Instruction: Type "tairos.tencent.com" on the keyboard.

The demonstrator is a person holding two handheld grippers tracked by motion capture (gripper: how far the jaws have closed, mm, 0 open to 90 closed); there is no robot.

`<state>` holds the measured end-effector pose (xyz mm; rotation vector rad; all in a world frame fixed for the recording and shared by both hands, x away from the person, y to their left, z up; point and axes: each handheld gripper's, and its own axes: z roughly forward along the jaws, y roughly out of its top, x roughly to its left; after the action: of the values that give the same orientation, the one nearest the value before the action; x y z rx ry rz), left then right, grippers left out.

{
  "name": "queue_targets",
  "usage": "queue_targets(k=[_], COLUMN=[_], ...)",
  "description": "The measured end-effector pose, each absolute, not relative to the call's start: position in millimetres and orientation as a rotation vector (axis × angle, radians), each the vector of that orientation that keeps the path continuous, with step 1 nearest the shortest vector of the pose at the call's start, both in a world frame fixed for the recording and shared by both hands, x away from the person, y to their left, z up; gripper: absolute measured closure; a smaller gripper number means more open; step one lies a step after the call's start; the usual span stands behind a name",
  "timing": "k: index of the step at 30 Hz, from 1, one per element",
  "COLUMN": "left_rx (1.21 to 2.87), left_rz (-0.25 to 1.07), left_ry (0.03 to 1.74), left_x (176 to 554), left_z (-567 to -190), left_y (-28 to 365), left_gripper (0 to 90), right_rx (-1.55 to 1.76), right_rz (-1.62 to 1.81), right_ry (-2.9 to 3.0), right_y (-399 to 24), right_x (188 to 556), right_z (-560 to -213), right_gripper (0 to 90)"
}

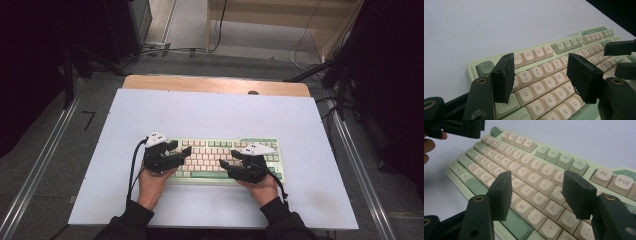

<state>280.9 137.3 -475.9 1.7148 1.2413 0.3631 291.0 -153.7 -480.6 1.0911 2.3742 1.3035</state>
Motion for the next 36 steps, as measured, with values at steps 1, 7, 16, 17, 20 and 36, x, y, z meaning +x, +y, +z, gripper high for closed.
queue_targets(k=[1, 7, 16, 17, 20, 36], left_rx=[1.715, 1.678, 1.656, 1.655, 1.654, 1.656], left_rz=[0.368, 0.378, 0.387, 0.390, 0.393, 0.389], left_ry=[1.247, 1.263, 1.285, 1.286, 1.282, 1.283], left_x=[280.9, 281.4, 281.6, 281.2, 280.8, 280.5], left_z=[-475.9, -474.4, -473.4, -473.4, -472.9, -473.5], left_y=[137.7, 142.2, 147.0, 147.2, 147.9, 147.1], left_gripper=[38.5, 33.2, 29.6, 29.6, 29.7, 29.9], right_rx=[1.080, 1.051, 0.976, 0.974, 0.976, 0.951], right_rz=[1.305, 1.314, 1.305, 1.302, 1.291, 1.224], right_ry=[2.377, 2.394, 2.446, 2.452, 2.462, 2.509], right_y=[-153.1, -145.3, -135.5, -134.9, -133.8, -127.4], right_x=[291.1, 289.5, 285.6, 285.5, 285.6, 284.8], right_z=[-480.7, -482.5, -483.4, -483.7, -485.0, -491.0], right_gripper=[40.2, 51.3, 81.6, 82.7, 84.3, 84.3])
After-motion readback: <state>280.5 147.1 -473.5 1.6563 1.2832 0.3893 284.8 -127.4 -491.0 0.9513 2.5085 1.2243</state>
